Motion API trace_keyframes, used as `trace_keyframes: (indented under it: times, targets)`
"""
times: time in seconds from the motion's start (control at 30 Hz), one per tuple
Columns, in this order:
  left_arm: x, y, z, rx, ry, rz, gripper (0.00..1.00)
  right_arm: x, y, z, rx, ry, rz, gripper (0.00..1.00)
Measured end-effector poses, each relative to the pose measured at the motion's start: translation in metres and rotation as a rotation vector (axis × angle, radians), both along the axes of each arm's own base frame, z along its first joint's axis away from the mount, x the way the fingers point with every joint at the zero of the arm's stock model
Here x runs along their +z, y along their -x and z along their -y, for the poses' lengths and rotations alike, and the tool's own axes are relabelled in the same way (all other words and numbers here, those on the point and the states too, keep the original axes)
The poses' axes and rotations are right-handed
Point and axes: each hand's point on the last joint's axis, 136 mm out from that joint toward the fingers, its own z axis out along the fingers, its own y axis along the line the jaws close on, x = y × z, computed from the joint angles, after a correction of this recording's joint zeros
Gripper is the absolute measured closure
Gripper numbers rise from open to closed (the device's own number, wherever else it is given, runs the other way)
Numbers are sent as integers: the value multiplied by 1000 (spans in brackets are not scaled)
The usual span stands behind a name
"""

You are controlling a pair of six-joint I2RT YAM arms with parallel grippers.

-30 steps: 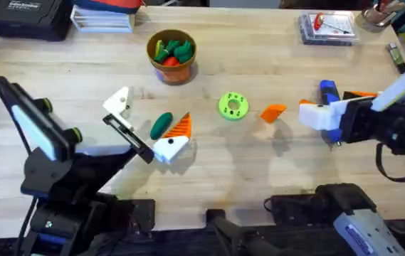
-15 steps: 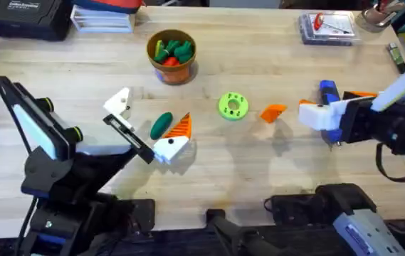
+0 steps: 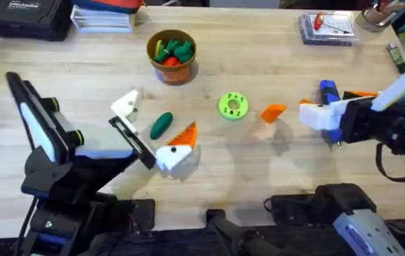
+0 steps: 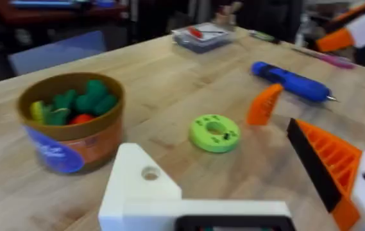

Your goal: Pick up the gripper from the table and insert it into the empty holder that is missing its gripper. Then pick up a screw, insert it into the mounting hole, and use the screwdriver to tighten it. Finally, clean up the table by picking up the vegetable and placing it into the bucket.

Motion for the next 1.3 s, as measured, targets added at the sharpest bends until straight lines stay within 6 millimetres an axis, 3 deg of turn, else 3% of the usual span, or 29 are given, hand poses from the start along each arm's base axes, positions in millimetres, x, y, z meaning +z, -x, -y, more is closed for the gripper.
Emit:
trace_keyframes:
  times: [0.23,0.5,0.8,1.03,1.3]
  targets:
    - [-1,27,20,-195,9,-12,15,7,-6,0,0,-1,39,8]
    - [-1,35,24,-246,12,-14,16,5,-10,-11,67,-17,26,9]
    - [0,37,25,-258,12,-14,16,-27,-22,-35,303,106,-234,8]
    - [0,37,25,-258,13,-14,15,-67,-39,-44,398,239,-377,11]
    - [0,37,25,-258,13,-14,15,-96,-47,-46,488,310,-471,63]
